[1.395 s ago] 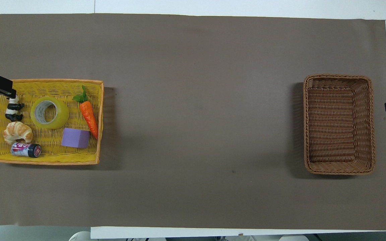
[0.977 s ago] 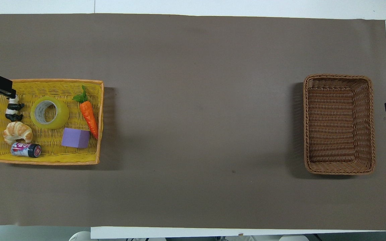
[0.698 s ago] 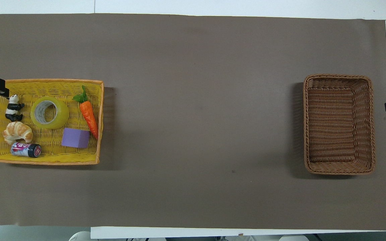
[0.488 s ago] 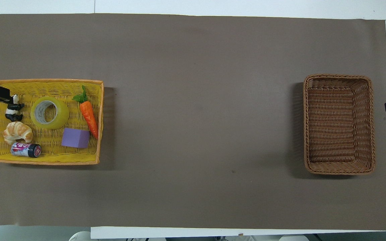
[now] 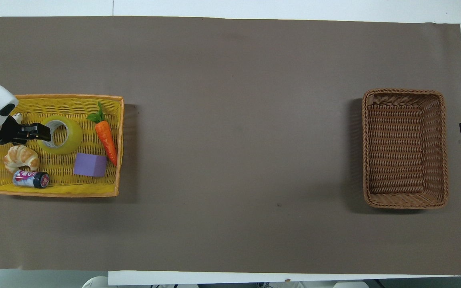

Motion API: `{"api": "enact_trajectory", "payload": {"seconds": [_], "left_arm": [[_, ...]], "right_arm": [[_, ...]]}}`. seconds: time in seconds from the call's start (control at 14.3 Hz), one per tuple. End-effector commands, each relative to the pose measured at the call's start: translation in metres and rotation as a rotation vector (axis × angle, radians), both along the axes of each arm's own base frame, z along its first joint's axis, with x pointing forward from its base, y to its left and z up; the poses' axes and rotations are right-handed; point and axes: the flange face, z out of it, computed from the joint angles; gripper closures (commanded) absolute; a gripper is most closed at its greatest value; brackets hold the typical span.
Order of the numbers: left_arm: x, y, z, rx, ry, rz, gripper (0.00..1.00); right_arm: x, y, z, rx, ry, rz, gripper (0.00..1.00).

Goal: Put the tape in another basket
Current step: 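Grasp the yellow tape roll with the left gripper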

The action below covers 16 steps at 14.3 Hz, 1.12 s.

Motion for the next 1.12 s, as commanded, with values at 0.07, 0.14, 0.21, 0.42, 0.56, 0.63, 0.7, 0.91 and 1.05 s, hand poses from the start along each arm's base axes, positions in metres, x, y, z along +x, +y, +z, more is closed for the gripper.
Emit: {"api": "enact_trajectory", "payload": {"seconds": [0.07,0.14,0.21,0.42,0.56,0.63,0.7,0.91,1.05], "left_arm": [[0.003,0.013,-0.022,0.001,-0.032,-0.017,0.25],[0.003,0.014,-0.024,0.000,-0.029,-0.021,0.25],[0.004,0.016,-0.025,-0.001,-0.031,-0.033,0.25],[0.009,0.026,-0.042,-0.004,-0.040,-0.033,0.27],[0.011,0.024,-0.062,-0.008,-0.028,-0.036,0.28],[0.008,0.024,-0.067,-0.010,-0.020,-0.049,0.28],[0.009,0.024,-0.069,-0.011,-0.022,-0.072,0.28],[0.012,0.024,-0.086,-0.015,-0.027,-0.088,0.30],[0.012,0.024,-0.092,-0.017,-0.018,-0.090,0.38]], "right_arm": [[-0.009,-0.001,0.001,0.004,0.003,0.013,0.01],[-0.009,-0.001,0.001,0.004,0.003,0.013,0.01],[-0.009,0.000,0.001,0.004,0.003,0.015,0.01],[-0.009,-0.001,0.001,0.004,0.003,0.013,0.01],[-0.009,0.000,0.001,0.004,0.003,0.015,0.01],[-0.009,-0.001,0.001,0.004,0.003,0.013,0.01],[-0.009,-0.001,0.001,0.004,0.003,0.013,0.01],[-0.009,-0.001,0.001,0.004,0.003,0.013,0.01],[-0.009,-0.001,0.001,0.004,0.003,0.013,0.01]]}}
